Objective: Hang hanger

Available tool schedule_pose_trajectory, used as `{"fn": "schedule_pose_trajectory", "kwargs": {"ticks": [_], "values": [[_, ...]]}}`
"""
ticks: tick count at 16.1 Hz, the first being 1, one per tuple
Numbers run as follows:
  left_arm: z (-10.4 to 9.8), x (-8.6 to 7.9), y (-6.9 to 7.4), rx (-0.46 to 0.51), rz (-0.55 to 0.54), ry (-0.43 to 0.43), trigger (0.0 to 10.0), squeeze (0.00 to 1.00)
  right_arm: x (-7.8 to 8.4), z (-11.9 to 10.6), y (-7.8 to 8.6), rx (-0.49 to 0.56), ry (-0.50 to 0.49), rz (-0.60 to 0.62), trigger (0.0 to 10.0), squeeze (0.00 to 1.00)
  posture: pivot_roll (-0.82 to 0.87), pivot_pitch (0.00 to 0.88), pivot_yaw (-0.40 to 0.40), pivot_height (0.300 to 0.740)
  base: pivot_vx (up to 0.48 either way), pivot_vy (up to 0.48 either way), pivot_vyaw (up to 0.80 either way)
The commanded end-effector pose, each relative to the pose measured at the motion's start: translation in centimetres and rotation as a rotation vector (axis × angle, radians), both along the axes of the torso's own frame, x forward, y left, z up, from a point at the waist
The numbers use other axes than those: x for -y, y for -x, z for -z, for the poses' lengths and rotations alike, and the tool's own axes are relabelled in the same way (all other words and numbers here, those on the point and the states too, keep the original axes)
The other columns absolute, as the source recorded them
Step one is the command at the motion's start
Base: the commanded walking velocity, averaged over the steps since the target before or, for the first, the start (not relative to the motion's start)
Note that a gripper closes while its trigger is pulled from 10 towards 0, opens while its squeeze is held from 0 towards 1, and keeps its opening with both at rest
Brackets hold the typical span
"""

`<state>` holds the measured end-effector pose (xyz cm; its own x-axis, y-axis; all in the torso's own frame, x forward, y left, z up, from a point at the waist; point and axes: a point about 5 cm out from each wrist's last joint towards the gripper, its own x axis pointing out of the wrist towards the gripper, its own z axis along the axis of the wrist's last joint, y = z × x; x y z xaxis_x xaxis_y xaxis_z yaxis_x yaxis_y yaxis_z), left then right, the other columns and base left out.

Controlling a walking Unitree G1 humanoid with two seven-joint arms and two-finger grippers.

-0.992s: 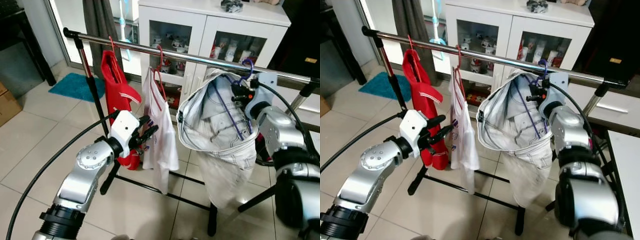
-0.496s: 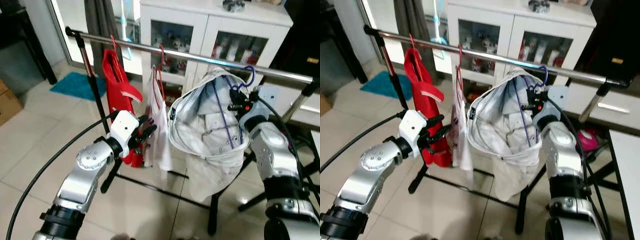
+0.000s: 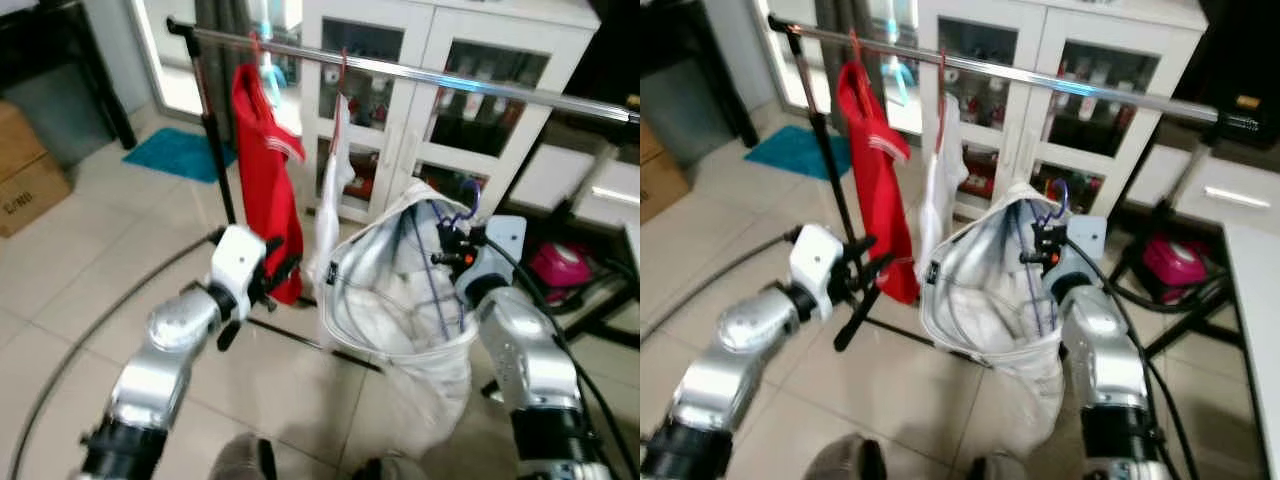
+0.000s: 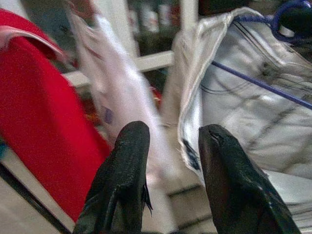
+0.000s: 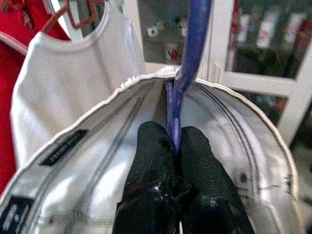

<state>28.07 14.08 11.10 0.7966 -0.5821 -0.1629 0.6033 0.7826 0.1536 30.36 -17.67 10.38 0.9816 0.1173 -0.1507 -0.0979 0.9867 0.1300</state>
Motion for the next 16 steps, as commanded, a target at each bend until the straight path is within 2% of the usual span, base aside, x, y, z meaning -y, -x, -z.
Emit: {"fn": "schedule_pose_trajectory", "kwargs": {"ticks": [1, 6, 10, 16], "values": [[-1.0, 0.0, -0.3, 0.033, 0.001, 0.006, 10.0, 0.0, -0.2, -1.5, -0.1, 0.058, 0.014, 0.003, 0.0, 0.0, -0.07, 0.0, -0.06, 0.74, -0.326, 0.0, 0.0], [-1.0, -0.7, -0.2, 0.035, -0.019, 0.004, 10.0, 0.0, -1.5, -1.6, -0.1, 0.038, 0.004, -0.024, 0.0, 0.0, -0.06, 0.0, -0.059, 0.74, -0.31, 0.0, 0.0], [-1.1, -0.7, -0.2, 0.03, -0.029, 0.016, 10.0, 0.0, -1.5, -1.6, 0.1, 0.026, 0.003, -0.022, 0.0, 0.0, -0.06, 0.0, -0.061, 0.74, 0.0, 0.0, 0.0], [-1.1, -1.1, -0.2, 0.022, -0.047, 0.018, 10.0, 0.0, -2.2, -1.8, -0.1, 0.019, 0.0, -0.056, 0.0, 0.0, -0.05, 0.0, -0.075, 0.74, 0.0, 0.379, 0.0]]}}
